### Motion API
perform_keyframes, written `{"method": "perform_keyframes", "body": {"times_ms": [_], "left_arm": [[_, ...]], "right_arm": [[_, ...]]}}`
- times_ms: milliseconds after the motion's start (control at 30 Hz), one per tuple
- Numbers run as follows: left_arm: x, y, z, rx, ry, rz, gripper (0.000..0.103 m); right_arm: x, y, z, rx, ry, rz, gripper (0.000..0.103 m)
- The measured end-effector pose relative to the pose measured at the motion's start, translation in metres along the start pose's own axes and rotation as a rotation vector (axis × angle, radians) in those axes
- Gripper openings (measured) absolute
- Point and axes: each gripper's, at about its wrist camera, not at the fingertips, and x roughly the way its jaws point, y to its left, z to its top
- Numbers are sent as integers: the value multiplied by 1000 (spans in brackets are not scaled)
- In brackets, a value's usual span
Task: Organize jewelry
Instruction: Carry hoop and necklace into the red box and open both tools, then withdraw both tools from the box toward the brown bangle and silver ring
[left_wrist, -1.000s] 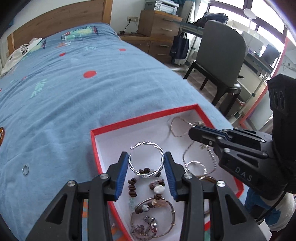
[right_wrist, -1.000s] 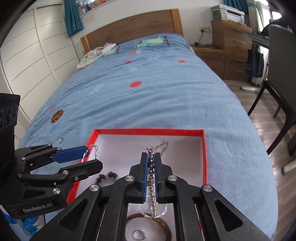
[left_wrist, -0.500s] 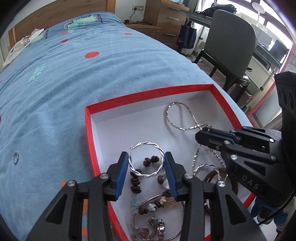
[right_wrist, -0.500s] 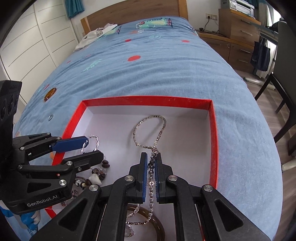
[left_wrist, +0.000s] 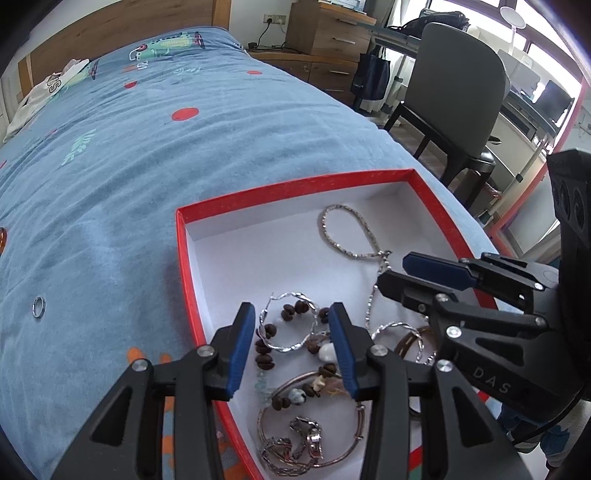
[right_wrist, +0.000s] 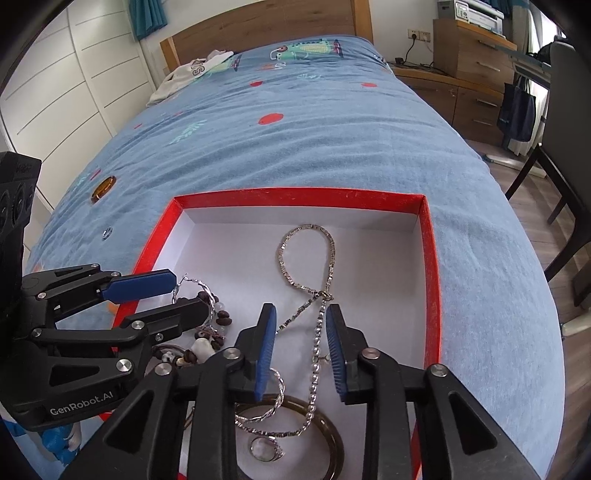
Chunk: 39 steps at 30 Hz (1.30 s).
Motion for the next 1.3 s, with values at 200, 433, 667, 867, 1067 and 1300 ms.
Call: {"method": "perform_keyframes", "body": {"times_ms": [200,433,667,867,1067,1300], "left_arm": [[-16,-5,-1,2,-15,-14,41],[-47,-10,-6,7,-44,-10,43],[-93,3,-21,-9,-80,16,47],[-136,45,-48,-36,-102,74,50],[-186,102,-86,-103,-125,158,50],[-249,153,-139,-211,-185,233,50]], "right_arm": [[-19,-3,-3,23,-24,-13,37],[-54,-7,-11,50,-60,-35,37],[-97,5,-20,59,-104,-47,37],[-121,40,-19,32,-139,-19,37],[-133,86,-21,-10,-153,15,37],[-150,142,-31,-68,-160,64,38]]}}
